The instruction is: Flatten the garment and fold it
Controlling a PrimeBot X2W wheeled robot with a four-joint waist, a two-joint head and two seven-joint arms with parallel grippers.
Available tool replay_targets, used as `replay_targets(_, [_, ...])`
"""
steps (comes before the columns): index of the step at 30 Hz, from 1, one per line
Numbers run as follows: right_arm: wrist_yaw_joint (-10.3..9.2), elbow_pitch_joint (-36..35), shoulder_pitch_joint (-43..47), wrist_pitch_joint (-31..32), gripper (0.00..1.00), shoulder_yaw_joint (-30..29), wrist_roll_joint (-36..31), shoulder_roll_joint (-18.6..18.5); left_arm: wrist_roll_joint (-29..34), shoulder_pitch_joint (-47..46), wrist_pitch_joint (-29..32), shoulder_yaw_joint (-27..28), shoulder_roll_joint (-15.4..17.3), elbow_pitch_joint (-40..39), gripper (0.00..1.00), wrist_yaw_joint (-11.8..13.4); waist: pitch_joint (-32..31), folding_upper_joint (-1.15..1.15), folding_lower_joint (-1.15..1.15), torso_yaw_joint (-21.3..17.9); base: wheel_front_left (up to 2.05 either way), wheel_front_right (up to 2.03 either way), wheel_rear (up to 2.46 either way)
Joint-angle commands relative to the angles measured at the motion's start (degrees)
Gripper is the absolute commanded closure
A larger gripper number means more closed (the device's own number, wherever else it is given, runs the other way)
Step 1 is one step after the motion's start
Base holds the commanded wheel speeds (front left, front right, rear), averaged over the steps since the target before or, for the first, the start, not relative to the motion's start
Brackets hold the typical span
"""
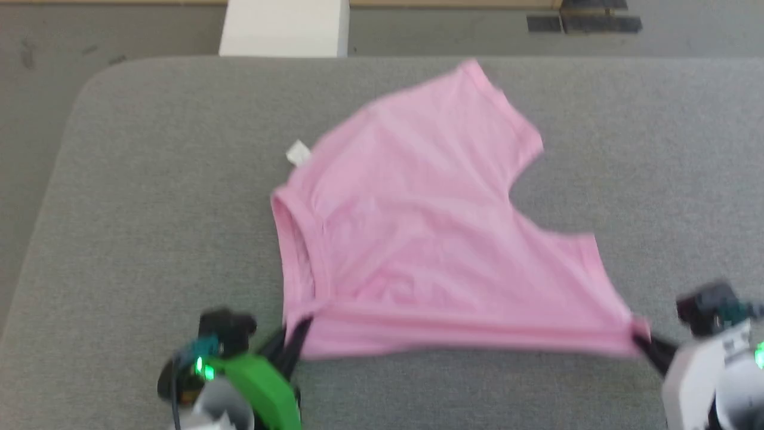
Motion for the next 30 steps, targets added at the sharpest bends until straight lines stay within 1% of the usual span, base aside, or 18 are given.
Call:
replay_targets(1, [-0.11, -1.90, 3.53, 1.71, 1.00, -1.81, -0.61, 1.41, -0.50, 3.00, 0.76, 0.05, 1.34, -1.85, 1.00, 1.27, -2.70, 0.00, 0.01, 1.21, 0.00, 0.00, 0.00])
replay_targets(4, [-0.11, -6.19, 10.89, 6.20, 1.00, -5.40, -1.77, 4.32, -1.77, 8.62, 3.38, -0.89, 2.37, -6.79, 1.00, 3.14, -2.98, 0.00, 0.01, 1.72, 0.00, 0.00, 0.00])
replay_targets(6, [-0.11, -8.93, 13.77, 7.95, 1.00, -7.36, -2.30, 6.21, -2.13, 10.83, 4.61, -1.34, 2.94, -9.79, 1.00, 4.07, -2.80, 0.00, 0.01, 2.33, 0.00, 0.00, 0.00])
replay_targets(8, [-0.11, -11.35, 14.68, 8.03, 1.00, -8.57, -2.99, 7.12, -2.78, 11.92, 4.30, -1.05, 2.23, -12.24, 1.00, 5.11, -2.54, 0.00, 0.01, 3.10, 0.00, 0.00, 0.00])
replay_targets(11, [-0.11, -13.53, 12.86, 6.86, 1.00, -9.16, -4.21, 6.70, -2.85, 11.35, 2.90, -1.03, 0.14, -13.73, 1.00, 5.90, -2.02, 0.00, 0.01, 4.23, 0.00, 0.00, 0.00])
replay_targets(14, [-0.11, -13.11, 7.25, 4.37, 1.00, -8.38, -5.24, 5.08, -2.98, 9.18, 0.42, -0.75, -2.73, -13.16, 1.00, 5.86, -1.72, 0.00, 0.01, 5.42, 0.00, 0.00, 0.00])
replay_targets(18, [-0.11, -8.49, -1.94, 1.57, 1.00, -6.23, -5.63, 1.99, -1.37, 3.81, -1.81, -0.96, -5.95, -10.07, 1.00, 5.83, -1.17, 0.00, 0.01, 7.69, 0.00, 0.00, 0.00])
replay_targets(21, [-0.11, -2.92, -10.31, 0.19, 1.00, -2.98, -4.71, -0.03, -0.79, -0.03, -3.45, -0.37, -8.66, -7.10, 1.00, 6.71, -0.33, 0.00, 0.01, 9.21, 0.00, 0.00, 0.00])
replay_targets(25, [-0.11, 5.42, -21.29, -0.71, 1.00, 1.60, -3.61, -1.30, -0.20, -4.29, -5.09, 0.58, -11.16, -2.87, 1.00, 7.88, 1.69, 0.00, 0.01, 11.44, 0.00, 0.00, 0.00])
replay_targets(30, [-0.11, 16.59, -34.42, -1.05, 1.00, 7.18, -2.75, -1.75, -0.82, -8.55, -6.07, 1.03, -13.92, 2.00, 1.00, 7.73, 5.35, 0.00, 0.01, 14.04, 0.00, 0.00, 0.00])
